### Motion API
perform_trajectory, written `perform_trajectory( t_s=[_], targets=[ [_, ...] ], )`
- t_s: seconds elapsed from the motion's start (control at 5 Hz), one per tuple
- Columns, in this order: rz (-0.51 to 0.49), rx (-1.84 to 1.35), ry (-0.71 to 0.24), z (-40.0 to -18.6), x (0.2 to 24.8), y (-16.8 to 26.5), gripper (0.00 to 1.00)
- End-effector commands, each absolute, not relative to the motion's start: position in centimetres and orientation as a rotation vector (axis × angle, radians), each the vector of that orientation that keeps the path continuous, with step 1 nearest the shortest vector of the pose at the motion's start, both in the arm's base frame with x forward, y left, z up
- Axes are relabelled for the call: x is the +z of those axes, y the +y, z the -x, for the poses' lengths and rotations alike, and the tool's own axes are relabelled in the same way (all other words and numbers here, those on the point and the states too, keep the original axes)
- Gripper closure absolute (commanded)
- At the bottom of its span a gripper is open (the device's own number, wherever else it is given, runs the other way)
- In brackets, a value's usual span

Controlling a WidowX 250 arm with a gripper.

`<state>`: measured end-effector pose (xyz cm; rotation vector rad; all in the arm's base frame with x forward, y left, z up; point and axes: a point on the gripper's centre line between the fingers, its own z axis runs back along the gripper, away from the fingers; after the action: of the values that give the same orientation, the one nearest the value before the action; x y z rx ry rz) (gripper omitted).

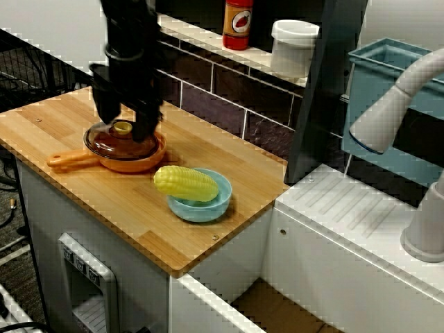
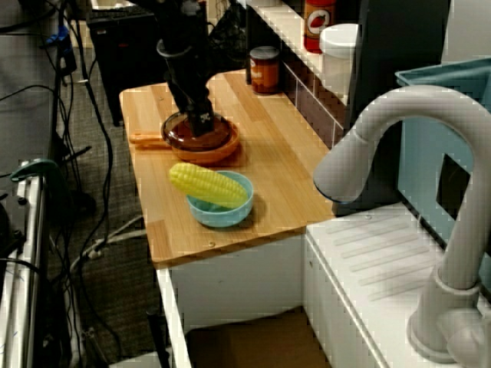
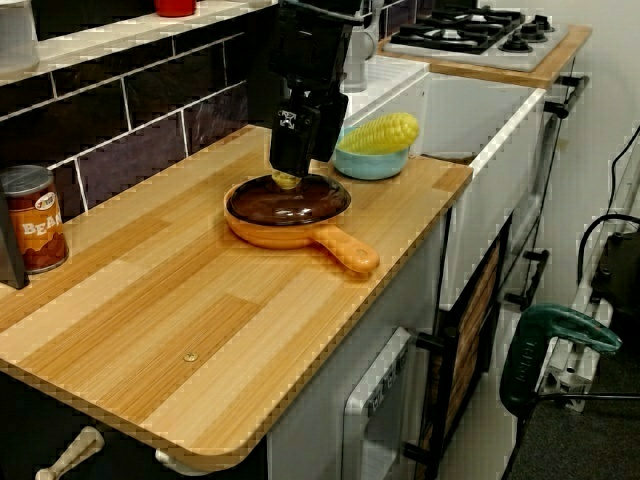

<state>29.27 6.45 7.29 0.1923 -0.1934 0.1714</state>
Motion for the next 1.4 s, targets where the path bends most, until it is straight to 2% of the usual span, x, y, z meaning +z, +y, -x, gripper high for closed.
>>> perform_trajectory(
  t_s=[0.0,0.6,1.2],
  targets=[
    [-0.193,0.153,-0.207,-29.9,8.4,7.1,0.0],
    [-0.149,0.132,-0.197,-29.4,9.3,7.8,0.0],
    [-0.143,0.138,-0.198,-29.6,9.0,8.1,0.0]
  ],
)
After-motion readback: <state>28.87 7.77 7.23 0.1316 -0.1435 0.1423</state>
